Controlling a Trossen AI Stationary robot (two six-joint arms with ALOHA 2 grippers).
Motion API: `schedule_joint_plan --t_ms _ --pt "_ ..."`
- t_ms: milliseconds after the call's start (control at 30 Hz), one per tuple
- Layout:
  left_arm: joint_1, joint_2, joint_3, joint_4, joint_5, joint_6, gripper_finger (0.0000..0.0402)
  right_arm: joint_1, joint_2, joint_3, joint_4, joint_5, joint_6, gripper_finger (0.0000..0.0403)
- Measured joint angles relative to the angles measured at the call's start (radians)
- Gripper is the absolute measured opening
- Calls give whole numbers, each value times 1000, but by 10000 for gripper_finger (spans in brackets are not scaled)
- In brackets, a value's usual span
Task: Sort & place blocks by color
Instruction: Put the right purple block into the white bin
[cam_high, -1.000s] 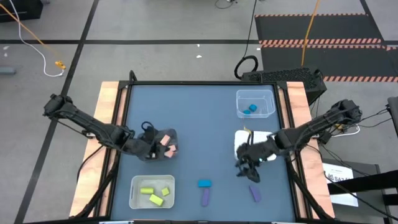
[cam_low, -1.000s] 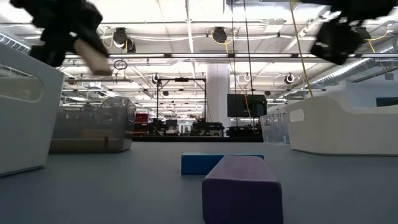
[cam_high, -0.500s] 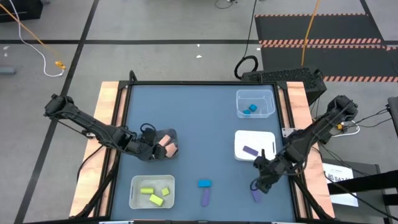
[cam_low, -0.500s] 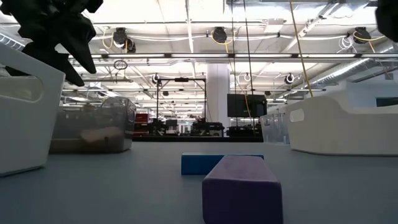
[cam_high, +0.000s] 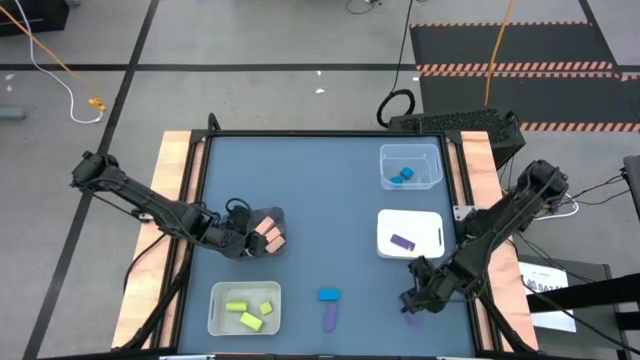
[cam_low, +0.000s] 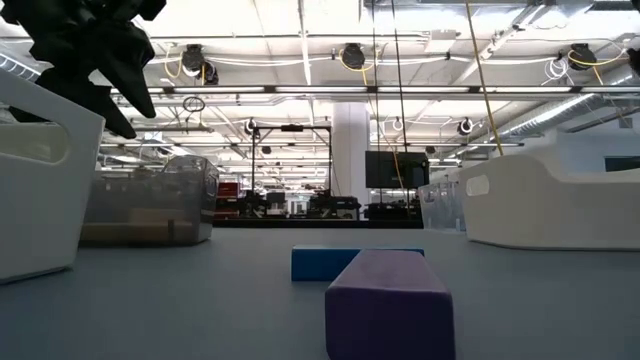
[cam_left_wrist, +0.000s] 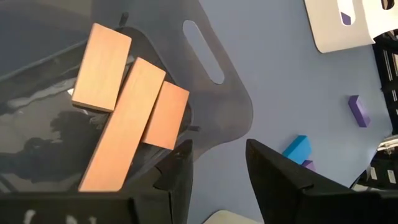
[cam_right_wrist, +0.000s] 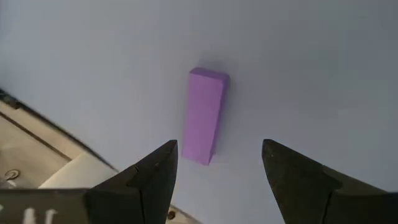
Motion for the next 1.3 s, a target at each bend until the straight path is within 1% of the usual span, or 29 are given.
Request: schedule_joint_plan --t_ms 200,400,500,633,800,900,933,1100,1233,1300 --pt "0 0 0 -2 2 21 149 -1 100 0 80 1 9 226" --pt "0 0 0 -6 30 102 150 -1 189 0 169 0 113 225" --pt "0 0 0 -7 36 136 150 -3 221 2 186 -3 144 217" --pt "0 0 0 -7 37 185 150 -3 265 4 179 -10 147 190" --pt "0 0 0 -9 37 246 150 -3 308 5 131 -14 142 126" --pt "0 0 0 -9 37 263 150 -3 315 4 102 -11 145 85" --pt "0 0 0 -9 37 266 150 -3 314 4 97 -11 142 82" --pt "0 0 0 -10 41 267 150 -1 271 2 138 -3 84 82" --pt "0 0 0 -7 68 265 150 -1 196 -3 177 -2 -45 82" --pt "0 0 0 -2 80 251 150 0 151 -5 205 26 -103 85"
